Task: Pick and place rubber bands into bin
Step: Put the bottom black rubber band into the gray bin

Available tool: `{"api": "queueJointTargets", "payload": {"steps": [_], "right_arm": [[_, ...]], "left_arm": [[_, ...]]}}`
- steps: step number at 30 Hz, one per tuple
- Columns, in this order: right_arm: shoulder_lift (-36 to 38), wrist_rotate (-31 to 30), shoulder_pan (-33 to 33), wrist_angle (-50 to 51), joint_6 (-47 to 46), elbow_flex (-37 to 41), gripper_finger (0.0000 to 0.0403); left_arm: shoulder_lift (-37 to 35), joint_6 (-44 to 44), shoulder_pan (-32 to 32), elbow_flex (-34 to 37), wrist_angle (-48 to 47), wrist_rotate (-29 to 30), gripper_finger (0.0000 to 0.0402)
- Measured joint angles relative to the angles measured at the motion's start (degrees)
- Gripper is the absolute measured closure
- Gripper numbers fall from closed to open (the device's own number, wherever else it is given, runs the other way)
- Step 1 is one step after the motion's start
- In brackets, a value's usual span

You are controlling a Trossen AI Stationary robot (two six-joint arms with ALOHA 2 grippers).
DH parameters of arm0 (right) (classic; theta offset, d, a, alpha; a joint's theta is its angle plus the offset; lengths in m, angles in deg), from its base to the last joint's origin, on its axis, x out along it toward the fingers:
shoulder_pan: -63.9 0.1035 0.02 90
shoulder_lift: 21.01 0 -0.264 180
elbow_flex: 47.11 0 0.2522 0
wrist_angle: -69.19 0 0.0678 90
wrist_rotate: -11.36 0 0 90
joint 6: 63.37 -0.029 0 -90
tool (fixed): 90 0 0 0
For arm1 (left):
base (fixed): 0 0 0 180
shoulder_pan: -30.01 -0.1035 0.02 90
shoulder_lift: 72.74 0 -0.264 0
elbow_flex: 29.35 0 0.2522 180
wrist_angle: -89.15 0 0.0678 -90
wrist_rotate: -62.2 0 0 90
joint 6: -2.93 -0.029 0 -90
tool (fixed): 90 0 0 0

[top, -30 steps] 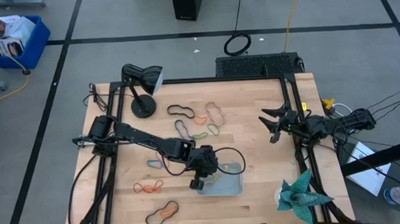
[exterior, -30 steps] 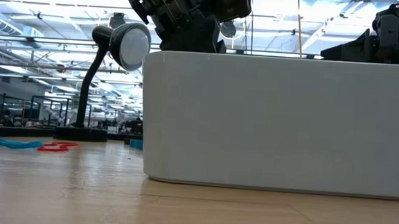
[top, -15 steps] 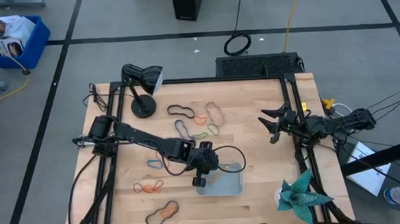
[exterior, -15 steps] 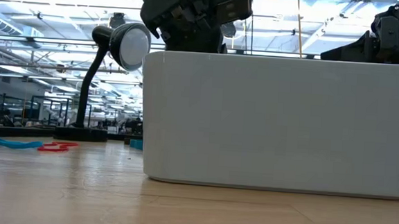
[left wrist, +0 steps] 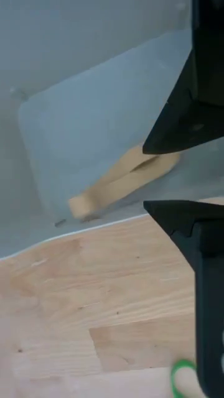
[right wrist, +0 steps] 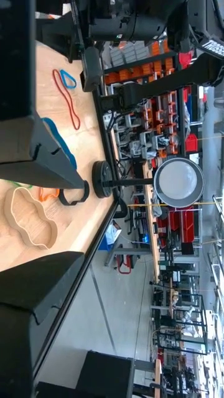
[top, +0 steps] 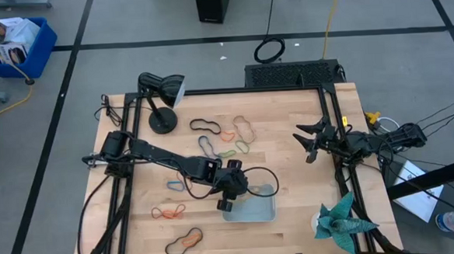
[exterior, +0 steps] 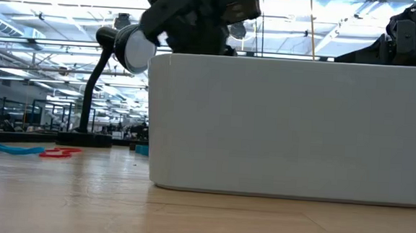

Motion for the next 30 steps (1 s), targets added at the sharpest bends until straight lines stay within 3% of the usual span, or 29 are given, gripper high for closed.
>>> {"api": "queueJointTargets", "payload": {"steps": [9, 16, 23, 30], "right_arm": [[0.0, 0.0, 0.0, 0.1, 0.0, 0.0, 0.0234], [0.0, 0.0, 0.0, 0.1, 0.0, 0.0, 0.0234], [0.0, 0.0, 0.0, 0.2, 0.0, 0.0, 0.0234], [0.0, 0.0, 0.0, 0.2, 0.0, 0.0, 0.0234]], "left_arm": [[-6.6, 0.1, 0.0, 0.0, -7.3, 0.0, 0.0254], [-13.6, 10.8, 1.1, 0.0, -18.2, 0.0, 0.0254], [-14.9, 6.3, 8.6, 0.1, -28.6, 0.0, 0.0254], [-14.5, 8.0, 15.4, 4.0, -26.0, 2.5, 0.0254]]}}
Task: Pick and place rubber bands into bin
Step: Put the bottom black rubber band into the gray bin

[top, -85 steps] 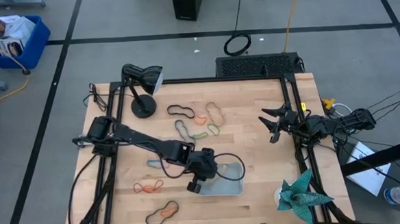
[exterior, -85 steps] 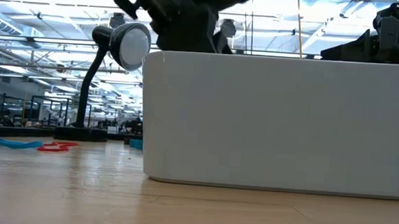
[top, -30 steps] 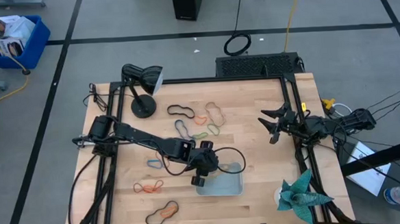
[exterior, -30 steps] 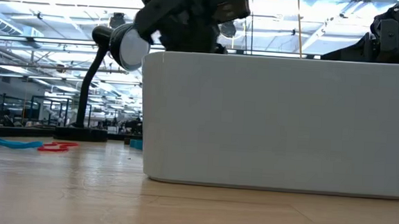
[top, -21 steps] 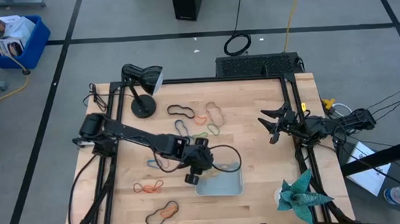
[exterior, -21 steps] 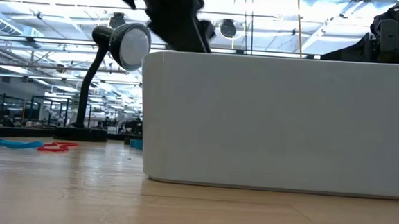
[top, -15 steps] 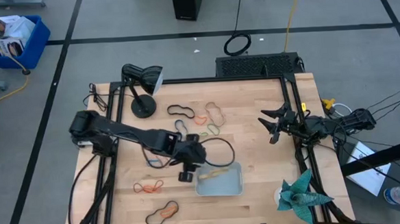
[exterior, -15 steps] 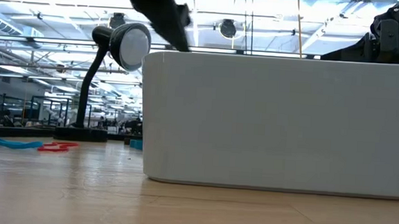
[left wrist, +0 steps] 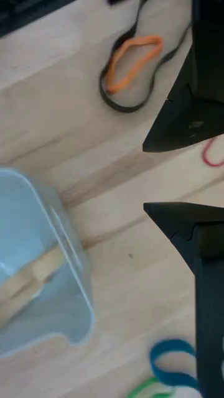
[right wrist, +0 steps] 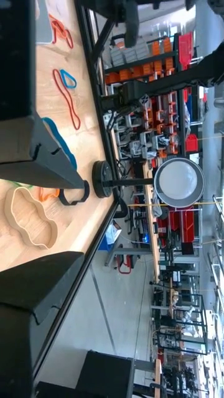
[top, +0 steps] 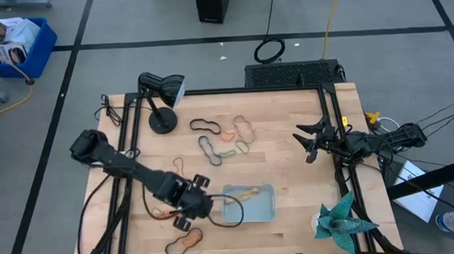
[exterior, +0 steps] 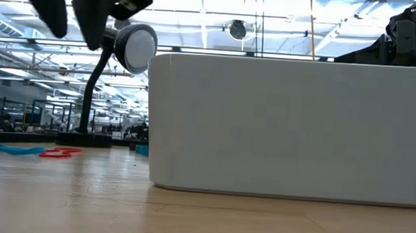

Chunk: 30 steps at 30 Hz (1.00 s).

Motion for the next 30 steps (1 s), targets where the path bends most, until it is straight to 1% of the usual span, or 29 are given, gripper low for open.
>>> {"api": "queueJointTargets", "payload": {"steps": [3, 8, 14, 20, 24, 30], "right_arm": [[0.0, 0.0, 0.0, 0.0, 0.0, 0.0, 0.0234], [0.0, 0.0, 0.0, 0.0, -1.5, 0.0, 0.0234], [0.0, 0.0, 0.0, 0.0, -1.5, 0.0, 0.0234], [0.0, 0.0, 0.0, 0.0, -1.5, 0.0, 0.0234], [0.0, 0.0, 0.0, 0.0, -1.5, 0.0, 0.0234], [0.0, 0.0, 0.0, 0.0, -1.5, 0.0, 0.0234]], "left_arm": [[0.0, 0.8, 1.8, 3.5, 4.0, 1.4, 0.0254], [0.0, 0.7, 4.1, 8.8, 14.2, 0.6, 0.0254], [0.2, 5.0, 5.8, 10.3, 16.1, 0.5, 0.0254], [3.2, 5.5, 7.1, 10.5, 22.3, 0.8, 0.0254], [5.8, 9.9, 7.4, 10.5, 21.5, 0.4, 0.0254], [8.0, 11.5, 7.6, 10.5, 21.0, -1.7, 0.0254]]}}
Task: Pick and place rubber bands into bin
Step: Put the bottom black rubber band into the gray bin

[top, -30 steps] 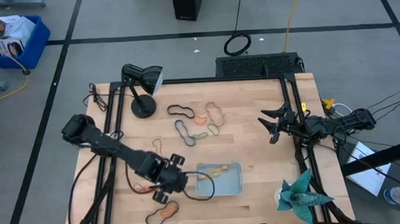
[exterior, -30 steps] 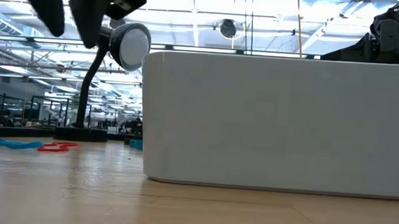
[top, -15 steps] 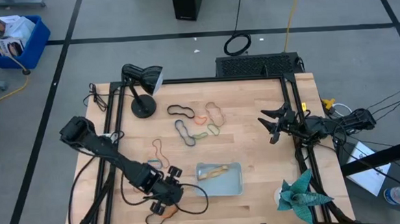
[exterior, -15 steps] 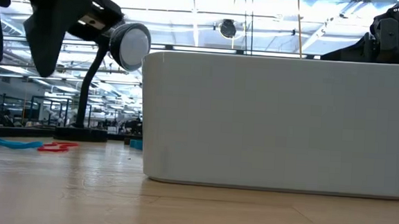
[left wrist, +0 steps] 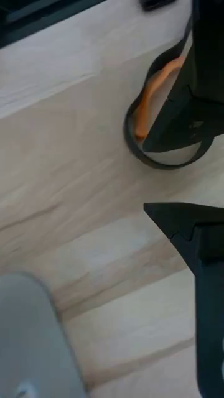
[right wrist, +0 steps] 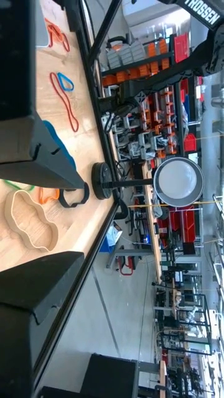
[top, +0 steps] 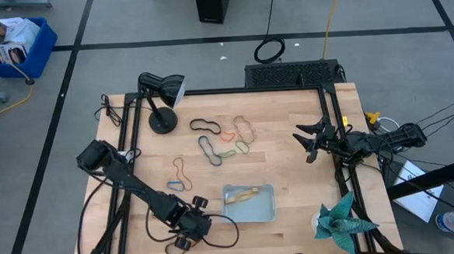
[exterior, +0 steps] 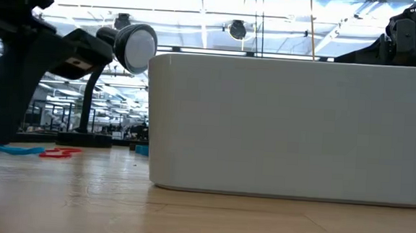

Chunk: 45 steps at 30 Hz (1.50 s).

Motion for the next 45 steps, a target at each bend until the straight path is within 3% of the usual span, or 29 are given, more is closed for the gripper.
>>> {"api": "queueJointTargets", "payload": {"steps": [14, 45], "right_arm": [[0.0, 0.0, 0.0, 0.0, 0.0, 0.0, 0.0234], [0.0, 0.0, 0.0, 0.0, 0.0, 0.0, 0.0234]], "left_arm": [[0.8, 4.7, -0.1, 0.0, -4.3, -1.3, 0.0254], [1.4, 8.8, -0.9, 0.0, -1.3, -0.8, 0.0254]]}}
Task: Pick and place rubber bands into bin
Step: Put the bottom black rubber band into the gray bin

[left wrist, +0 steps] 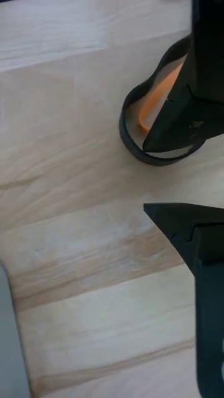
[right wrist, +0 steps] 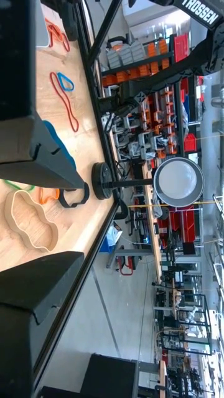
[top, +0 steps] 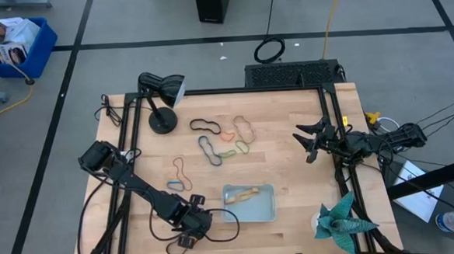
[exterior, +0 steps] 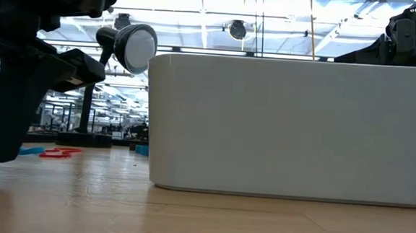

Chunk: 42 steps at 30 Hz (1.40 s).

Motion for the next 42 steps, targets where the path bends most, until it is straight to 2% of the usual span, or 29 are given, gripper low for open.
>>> {"api": "queueJointTargets", "payload": {"steps": [12, 18, 31, 35, 42], "right_arm": [[0.0, 0.0, 0.0, 0.0, 0.0, 0.0, 0.0234], [0.0, 0.0, 0.0, 0.0, 0.0, 0.0, 0.0234], [0.0, 0.0, 0.0, 0.2, 0.0, 0.0, 0.0234], [0.0, 0.0, 0.0, 0.3, 0.0, 0.0, 0.0234], [0.0, 0.0, 0.0, 0.4, 0.0, 0.0, 0.0234]], "left_arm": [[0.0, 1.0, 0.5, 0.0, -2.6, -0.2, 0.0254], [0.2, 1.1, 0.4, 0.0, -1.9, 1.6, 0.0254], [2.6, 1.6, 0.4, -0.1, -1.0, -2.0, 0.0255], [2.7, 1.6, 0.3, -0.1, -0.6, -2.1, 0.0283], [2.8, 1.6, -1.2, -0.1, -0.2, -3.3, 0.0383]]}}
